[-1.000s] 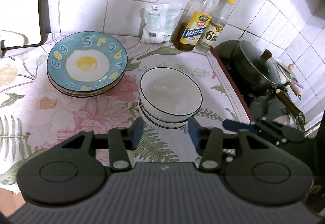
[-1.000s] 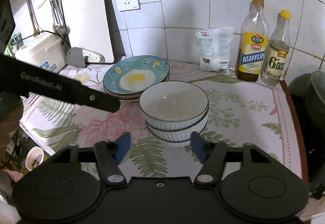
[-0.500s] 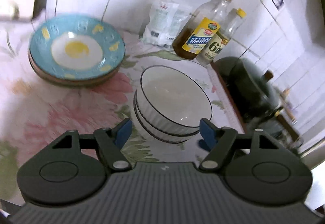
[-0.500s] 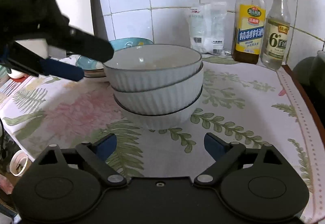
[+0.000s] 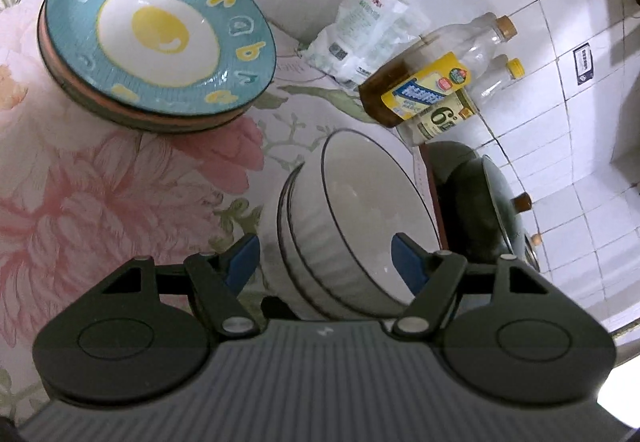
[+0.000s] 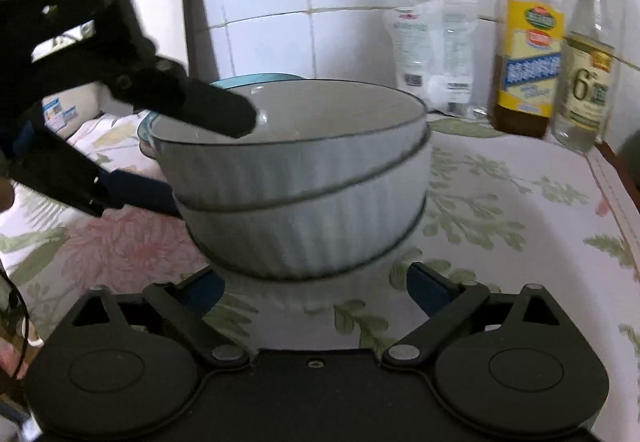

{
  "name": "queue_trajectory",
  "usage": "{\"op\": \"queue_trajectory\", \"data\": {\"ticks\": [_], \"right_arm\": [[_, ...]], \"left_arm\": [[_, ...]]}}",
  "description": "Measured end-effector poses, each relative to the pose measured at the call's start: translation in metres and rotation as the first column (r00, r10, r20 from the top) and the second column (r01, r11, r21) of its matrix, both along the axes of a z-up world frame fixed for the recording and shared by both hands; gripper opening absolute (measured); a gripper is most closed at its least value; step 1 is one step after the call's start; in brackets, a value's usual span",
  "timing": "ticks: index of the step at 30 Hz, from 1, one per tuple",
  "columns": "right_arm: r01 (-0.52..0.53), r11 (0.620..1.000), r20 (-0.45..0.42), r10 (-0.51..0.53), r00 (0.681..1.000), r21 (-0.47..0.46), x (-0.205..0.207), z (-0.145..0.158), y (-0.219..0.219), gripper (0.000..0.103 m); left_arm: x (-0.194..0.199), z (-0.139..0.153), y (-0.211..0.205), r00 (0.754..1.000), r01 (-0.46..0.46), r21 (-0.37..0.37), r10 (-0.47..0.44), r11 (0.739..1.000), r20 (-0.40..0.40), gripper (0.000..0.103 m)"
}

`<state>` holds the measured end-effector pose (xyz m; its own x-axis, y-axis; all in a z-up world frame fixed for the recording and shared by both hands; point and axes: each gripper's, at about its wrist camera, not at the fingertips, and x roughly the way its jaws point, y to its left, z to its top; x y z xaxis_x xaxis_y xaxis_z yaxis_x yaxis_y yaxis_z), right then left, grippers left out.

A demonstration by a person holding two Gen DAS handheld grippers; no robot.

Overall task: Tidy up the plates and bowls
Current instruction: 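Close both grippers on the rim of the three-bowl stack, then carry the bowl stack with both grippers over the blue egg plate stack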

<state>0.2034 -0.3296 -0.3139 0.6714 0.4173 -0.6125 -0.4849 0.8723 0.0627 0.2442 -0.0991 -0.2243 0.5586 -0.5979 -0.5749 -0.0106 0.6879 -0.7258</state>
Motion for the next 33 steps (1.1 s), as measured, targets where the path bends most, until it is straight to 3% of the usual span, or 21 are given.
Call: {"op": "queue_trajectory", "data": {"ticks": [4, 8, 11, 18, 33], "right_arm": [[-0.046, 0.999, 0.015, 0.046, 0.999, -0.01, 0.007, -0.002, 0.003, 0.1], [-0.074, 0.997, 0.025, 0.074, 0.997, -0.004, 0.012, -0.002, 0.003, 0.1], [-0.077, 0.997, 0.038, 0.077, 0.996, 0.006, 0.011, -0.004, 0.001, 0.1], [-0.08, 0.997, 0.076, 0.081, 0.994, -0.018, 0.004, -0.003, 0.004, 0.099], [-0.125, 0.992, 0.093, 0.124, 0.988, 0.006, -0.004, -0.002, 0.012, 0.099]], "left_arm": [[0.01, -0.008, -0.004, 0.999, 0.015, 0.029, -0.014, 0.999, -0.037, 0.069], [0.013, -0.013, -0.007, 0.999, 0.026, 0.054, -0.023, 0.998, -0.046, 0.056], [0.015, -0.012, -0.01, 0.998, 0.035, 0.078, -0.031, 0.996, -0.053, 0.053], [0.012, -0.004, -0.027, 0.998, 0.067, 0.203, -0.064, 0.977, -0.022, 0.052], [0.003, 0.0, -0.016, 0.997, 0.076, 0.234, -0.069, 0.969, -0.039, 0.052]]}}
